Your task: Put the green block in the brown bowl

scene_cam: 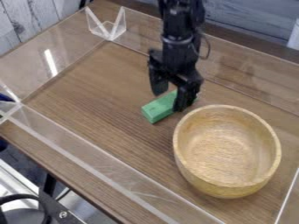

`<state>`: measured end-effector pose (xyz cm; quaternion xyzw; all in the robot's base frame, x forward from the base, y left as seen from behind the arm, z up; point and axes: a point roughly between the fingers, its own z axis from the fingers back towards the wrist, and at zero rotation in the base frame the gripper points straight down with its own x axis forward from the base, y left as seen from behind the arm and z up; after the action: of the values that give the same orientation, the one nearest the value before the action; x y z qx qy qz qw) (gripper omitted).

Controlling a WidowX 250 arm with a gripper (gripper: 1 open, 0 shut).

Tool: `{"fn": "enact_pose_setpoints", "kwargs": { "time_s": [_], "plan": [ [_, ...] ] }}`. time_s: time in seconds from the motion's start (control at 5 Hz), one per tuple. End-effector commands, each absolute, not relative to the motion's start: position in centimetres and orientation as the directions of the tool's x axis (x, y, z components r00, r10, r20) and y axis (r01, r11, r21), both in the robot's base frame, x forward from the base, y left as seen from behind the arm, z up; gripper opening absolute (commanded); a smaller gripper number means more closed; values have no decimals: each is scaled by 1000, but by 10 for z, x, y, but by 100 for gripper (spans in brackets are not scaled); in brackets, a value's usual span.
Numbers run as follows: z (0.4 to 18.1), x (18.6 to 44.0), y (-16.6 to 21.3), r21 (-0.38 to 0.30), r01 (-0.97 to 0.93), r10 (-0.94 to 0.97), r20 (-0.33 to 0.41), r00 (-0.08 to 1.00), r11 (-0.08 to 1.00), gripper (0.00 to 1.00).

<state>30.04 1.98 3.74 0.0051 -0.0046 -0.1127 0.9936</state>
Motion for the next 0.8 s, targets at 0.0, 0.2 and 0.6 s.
{"fn": "enact_pose_setpoints", "kwargs": {
  "time_s": [0.0,0.2,0.6],
  "plan": [
    [35,309,26,30,213,-214,19,977,977,100],
    [32,312,29,28,205,-205,-1,979,978,100],
    [36,313,29,27,198,-198,0,980,980,0]
  ]
}}
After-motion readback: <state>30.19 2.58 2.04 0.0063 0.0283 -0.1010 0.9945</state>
